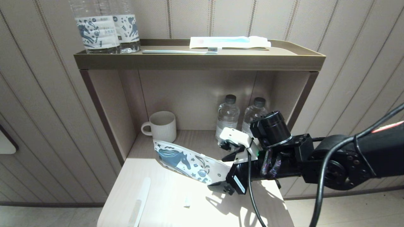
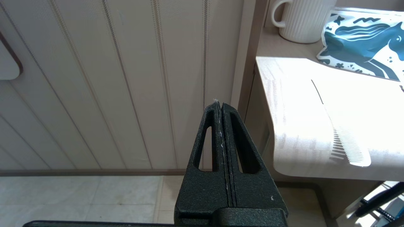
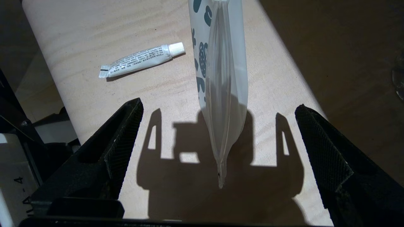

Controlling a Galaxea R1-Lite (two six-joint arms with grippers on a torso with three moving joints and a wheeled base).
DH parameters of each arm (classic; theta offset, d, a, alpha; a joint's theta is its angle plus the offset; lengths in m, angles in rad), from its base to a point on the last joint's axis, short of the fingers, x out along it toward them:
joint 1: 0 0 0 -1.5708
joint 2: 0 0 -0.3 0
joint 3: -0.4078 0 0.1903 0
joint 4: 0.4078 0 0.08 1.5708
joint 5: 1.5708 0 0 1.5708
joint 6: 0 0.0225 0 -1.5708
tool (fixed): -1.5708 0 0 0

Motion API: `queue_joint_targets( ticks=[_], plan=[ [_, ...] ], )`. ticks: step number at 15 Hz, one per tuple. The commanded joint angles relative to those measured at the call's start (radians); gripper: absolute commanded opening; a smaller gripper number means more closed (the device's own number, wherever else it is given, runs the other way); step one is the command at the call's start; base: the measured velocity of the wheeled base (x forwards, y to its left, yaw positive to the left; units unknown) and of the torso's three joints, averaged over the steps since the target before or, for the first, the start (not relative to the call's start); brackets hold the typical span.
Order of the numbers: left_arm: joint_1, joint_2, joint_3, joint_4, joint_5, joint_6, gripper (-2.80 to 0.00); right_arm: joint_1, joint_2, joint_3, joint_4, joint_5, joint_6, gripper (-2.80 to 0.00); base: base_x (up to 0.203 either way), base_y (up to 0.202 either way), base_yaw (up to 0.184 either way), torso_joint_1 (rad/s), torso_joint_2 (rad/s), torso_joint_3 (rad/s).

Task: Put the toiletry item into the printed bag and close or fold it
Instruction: Pick up the storage bag

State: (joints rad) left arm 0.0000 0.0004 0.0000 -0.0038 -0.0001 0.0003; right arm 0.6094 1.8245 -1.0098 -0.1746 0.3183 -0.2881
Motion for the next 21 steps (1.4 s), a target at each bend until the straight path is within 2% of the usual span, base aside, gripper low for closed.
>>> queue_joint_targets(
  ticks=[1, 3, 4, 15, 20, 21],
  plan=[
    [0.000, 0.000, 0.000, -0.001, 0.000, 0.000, -2.80, -0.002, 0.020, 0.000, -0.016, 0.002, -0.002, 0.00, 0.000, 0.000, 0.000, 0.000, 0.00, 0.000],
    [0.000, 0.000, 0.000, -0.001, 0.000, 0.001, -2.80, -0.005, 0.021, -0.003, -0.028, 0.002, 0.000, 0.00, 0.000, 0.000, 0.000, 0.000, 0.00, 0.000],
    [0.000, 0.000, 0.000, 0.000, 0.000, 0.000, -2.80, -0.005, 0.021, -0.003, -0.028, 0.002, -0.002, -2.80, 0.000, 0.000, 0.000, 0.000, 0.00, 0.000],
    [0.000, 0.000, 0.000, -0.001, 0.000, 0.000, -2.80, 0.001, 0.028, -0.007, -0.031, 0.001, -0.008, -2.80, 0.000, 0.000, 0.000, 0.000, 0.00, 0.000],
    [0.001, 0.000, 0.000, 0.000, 0.000, 0.001, -2.80, -0.007, -0.066, 0.006, -0.020, -0.001, 0.001, -2.80, 0.000, 0.000, 0.000, 0.000, 0.00, 0.000],
    [0.002, 0.005, -0.005, 0.007, 0.001, 0.020, -2.80, -0.007, -0.093, 0.024, -0.018, -0.004, 0.010, -2.80, 0.000, 0.000, 0.000, 0.000, 0.00, 0.000]
  ],
)
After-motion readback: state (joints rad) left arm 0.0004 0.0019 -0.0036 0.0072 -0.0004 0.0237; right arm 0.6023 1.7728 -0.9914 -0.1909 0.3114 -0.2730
